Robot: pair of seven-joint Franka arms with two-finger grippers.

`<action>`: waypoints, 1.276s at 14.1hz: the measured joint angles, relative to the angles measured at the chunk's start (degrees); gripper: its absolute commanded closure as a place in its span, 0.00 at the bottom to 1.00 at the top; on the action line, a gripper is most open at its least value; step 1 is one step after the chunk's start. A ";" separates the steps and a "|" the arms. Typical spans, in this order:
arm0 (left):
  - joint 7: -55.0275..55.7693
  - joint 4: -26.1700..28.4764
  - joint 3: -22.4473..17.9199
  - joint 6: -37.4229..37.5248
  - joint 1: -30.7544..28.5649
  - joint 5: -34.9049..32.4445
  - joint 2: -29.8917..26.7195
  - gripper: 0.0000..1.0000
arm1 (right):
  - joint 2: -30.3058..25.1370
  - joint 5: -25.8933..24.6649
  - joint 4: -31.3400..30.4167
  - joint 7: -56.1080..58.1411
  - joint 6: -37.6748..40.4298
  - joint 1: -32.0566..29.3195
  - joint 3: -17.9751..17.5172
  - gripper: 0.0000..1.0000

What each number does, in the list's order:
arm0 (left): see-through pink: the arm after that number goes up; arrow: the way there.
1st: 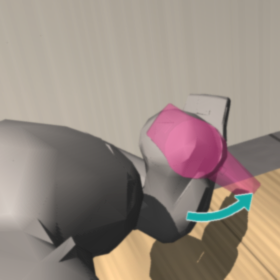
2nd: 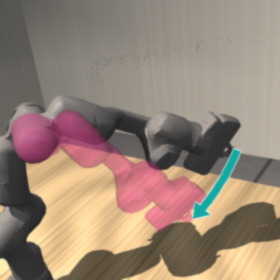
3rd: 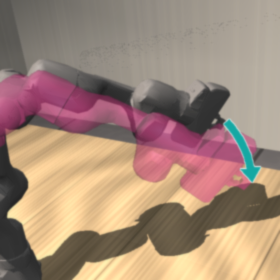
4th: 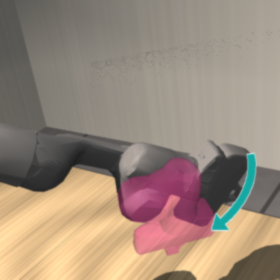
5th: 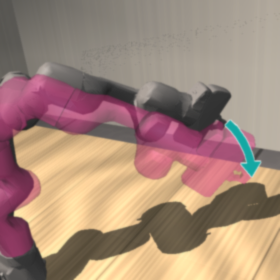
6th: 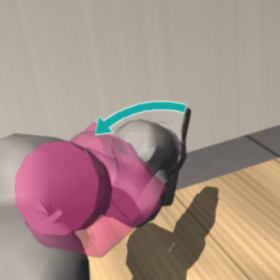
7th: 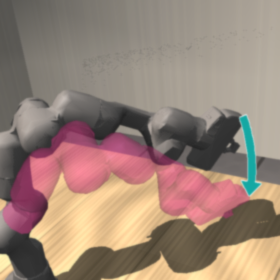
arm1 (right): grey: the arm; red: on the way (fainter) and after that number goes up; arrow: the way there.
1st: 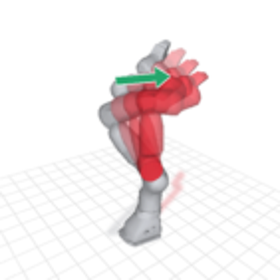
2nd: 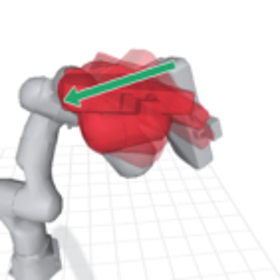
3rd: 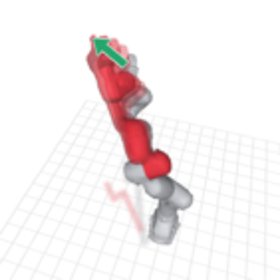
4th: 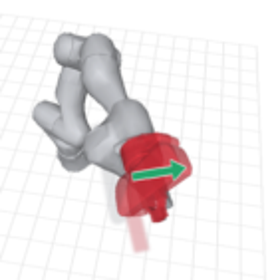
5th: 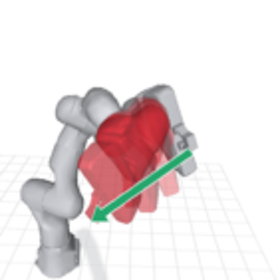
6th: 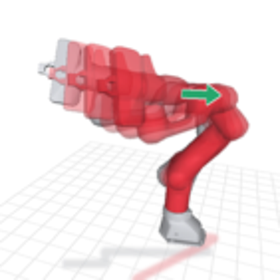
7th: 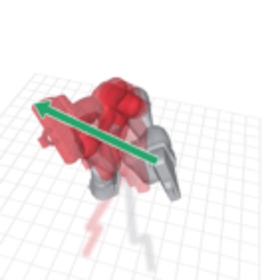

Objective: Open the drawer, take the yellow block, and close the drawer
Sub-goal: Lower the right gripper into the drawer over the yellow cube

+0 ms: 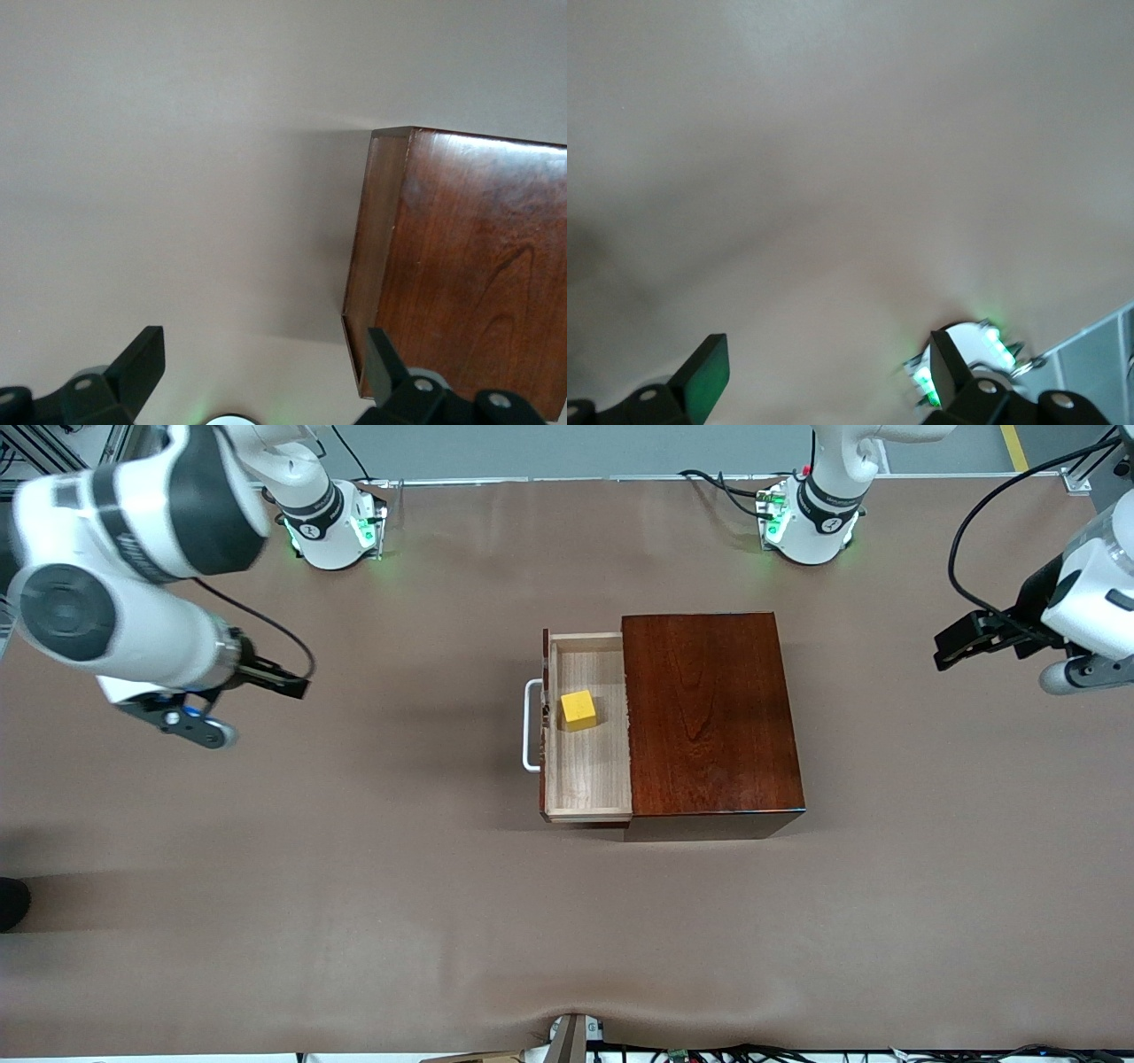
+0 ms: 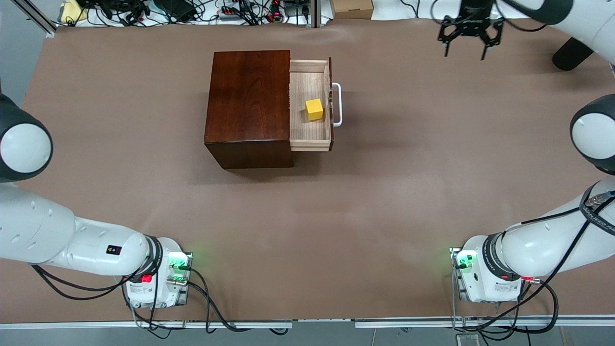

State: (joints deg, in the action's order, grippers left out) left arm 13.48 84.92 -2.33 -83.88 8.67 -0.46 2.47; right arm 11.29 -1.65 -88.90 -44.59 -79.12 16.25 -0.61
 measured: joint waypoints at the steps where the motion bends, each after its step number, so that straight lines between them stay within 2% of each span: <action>1: -0.20 0.60 2.12 -0.05 -2.12 -0.02 -0.63 0.00 | 0.20 0.58 -0.02 -4.42 -0.73 1.79 -0.04 0.00; 3: -0.21 1.78 4.17 -0.05 -3.89 -0.06 -1.64 0.00 | 0.37 4.35 -0.03 -12.41 -2.69 4.01 -0.09 0.00; 5: -0.21 2.27 4.43 0.57 -4.07 -0.06 -2.18 0.00 | 0.69 7.72 -0.04 -17.77 -4.61 4.37 -0.06 0.00; 10: -0.15 2.27 4.38 1.63 -4.33 -0.07 -2.60 0.00 | 2.22 8.70 -0.07 -26.44 -8.29 6.68 -0.07 0.00; 16: -0.07 2.43 4.37 1.91 -4.56 -0.96 -3.04 0.00 | 4.84 9.34 -0.15 -43.65 -16.82 12.36 -0.11 0.00; 18: -0.10 2.44 4.42 2.39 -4.56 -0.98 -4.06 0.00 | 6.02 12.01 -0.17 -47.35 -19.63 13.55 -0.12 0.00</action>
State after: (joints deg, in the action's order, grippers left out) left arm 13.38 87.36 2.09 -81.48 4.11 -1.45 -1.60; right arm 17.32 10.35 -89.08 -91.95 -98.76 29.80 -0.73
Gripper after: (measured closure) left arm 0.000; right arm 0.000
